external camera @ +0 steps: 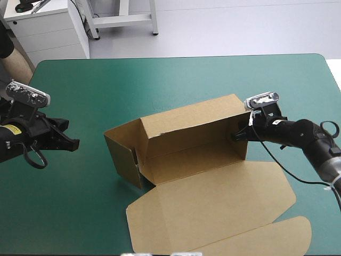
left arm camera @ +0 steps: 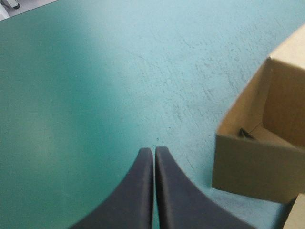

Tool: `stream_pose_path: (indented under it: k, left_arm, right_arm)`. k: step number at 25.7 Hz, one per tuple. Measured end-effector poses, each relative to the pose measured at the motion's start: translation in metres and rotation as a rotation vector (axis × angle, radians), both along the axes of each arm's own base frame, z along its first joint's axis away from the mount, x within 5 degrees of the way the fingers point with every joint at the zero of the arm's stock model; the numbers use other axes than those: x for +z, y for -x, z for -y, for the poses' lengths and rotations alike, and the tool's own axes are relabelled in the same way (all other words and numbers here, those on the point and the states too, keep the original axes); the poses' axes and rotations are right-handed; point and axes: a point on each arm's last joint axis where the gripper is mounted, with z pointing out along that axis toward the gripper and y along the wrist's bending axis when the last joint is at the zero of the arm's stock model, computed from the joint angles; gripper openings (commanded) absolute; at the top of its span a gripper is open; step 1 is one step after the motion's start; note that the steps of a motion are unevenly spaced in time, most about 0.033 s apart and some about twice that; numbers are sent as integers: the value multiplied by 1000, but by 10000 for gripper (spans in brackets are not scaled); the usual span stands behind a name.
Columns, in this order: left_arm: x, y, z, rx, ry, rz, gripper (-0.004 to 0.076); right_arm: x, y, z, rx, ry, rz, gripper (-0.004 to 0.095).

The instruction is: Fold the box

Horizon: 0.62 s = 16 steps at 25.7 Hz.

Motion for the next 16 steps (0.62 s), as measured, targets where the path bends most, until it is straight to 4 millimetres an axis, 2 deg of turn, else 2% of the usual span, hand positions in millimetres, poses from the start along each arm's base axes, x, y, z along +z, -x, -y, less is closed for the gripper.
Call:
stream_pose_path:
  k: [5, 10, 13, 16]
  left_arm:
    - [1, -1, 0, 5, 2, 16, -8]
    - [2, -3, 0, 11, 5, 38, -8]
    - [2, -3, 0, 11, 5, 38, -8]
    - [3, -3, -1, 11, 5, 39, -8]
  right_arm:
    - [39, -2, 2, -8, 34, -60, 2]
    - [65, 0, 5, -29, 78, -155, 2]
    - [61, -10, 5, -37, 101, -259, 2]
    - [39, -36, 3, -57, 109, -356, 1]
